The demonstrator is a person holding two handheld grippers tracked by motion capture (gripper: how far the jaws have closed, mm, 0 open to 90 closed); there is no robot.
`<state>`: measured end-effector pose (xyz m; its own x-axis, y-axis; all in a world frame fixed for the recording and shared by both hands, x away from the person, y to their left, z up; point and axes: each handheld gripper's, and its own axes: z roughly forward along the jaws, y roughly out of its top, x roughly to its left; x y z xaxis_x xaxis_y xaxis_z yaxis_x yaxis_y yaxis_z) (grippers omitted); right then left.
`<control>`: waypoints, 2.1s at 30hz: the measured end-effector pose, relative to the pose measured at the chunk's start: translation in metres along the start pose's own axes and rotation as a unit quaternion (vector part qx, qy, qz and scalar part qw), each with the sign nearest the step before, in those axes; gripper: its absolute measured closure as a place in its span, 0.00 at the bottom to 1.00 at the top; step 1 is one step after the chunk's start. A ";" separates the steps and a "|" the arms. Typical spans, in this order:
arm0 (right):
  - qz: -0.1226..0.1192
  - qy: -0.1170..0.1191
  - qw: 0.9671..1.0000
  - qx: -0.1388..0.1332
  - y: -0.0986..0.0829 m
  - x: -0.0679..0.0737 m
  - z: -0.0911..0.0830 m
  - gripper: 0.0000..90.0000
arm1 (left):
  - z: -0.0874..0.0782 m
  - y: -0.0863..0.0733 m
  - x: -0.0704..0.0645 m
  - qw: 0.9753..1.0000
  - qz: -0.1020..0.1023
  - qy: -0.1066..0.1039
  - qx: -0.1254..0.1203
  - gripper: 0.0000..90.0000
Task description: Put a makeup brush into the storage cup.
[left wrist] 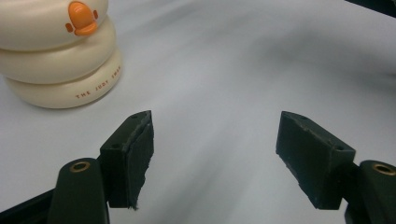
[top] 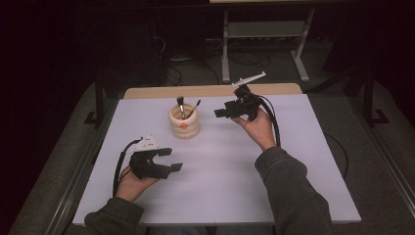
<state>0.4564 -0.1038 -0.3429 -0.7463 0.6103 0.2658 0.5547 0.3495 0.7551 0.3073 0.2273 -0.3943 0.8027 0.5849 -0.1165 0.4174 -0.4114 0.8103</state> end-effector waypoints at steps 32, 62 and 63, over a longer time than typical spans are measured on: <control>0.023 -0.012 1.000 -0.011 -0.049 -0.013 -0.025 0.30 | -0.005 0.001 0.002 1.000 -0.004 0.016 -0.006 0.29; 0.016 -0.011 1.000 -0.003 -0.093 -0.009 -0.038 0.28 | -0.007 0.000 0.003 1.000 -0.005 0.022 -0.004 0.28; 0.011 -0.012 1.000 -0.003 -0.095 -0.008 -0.040 0.28 | -0.007 0.000 0.003 1.000 -0.004 0.022 -0.004 0.28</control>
<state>0.3955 -0.1699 -0.3928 -0.7243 0.6350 0.2687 0.5690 0.3304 0.7531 0.3069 0.2337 -0.3907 0.7797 0.6184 -0.0981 0.4205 -0.4011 0.8138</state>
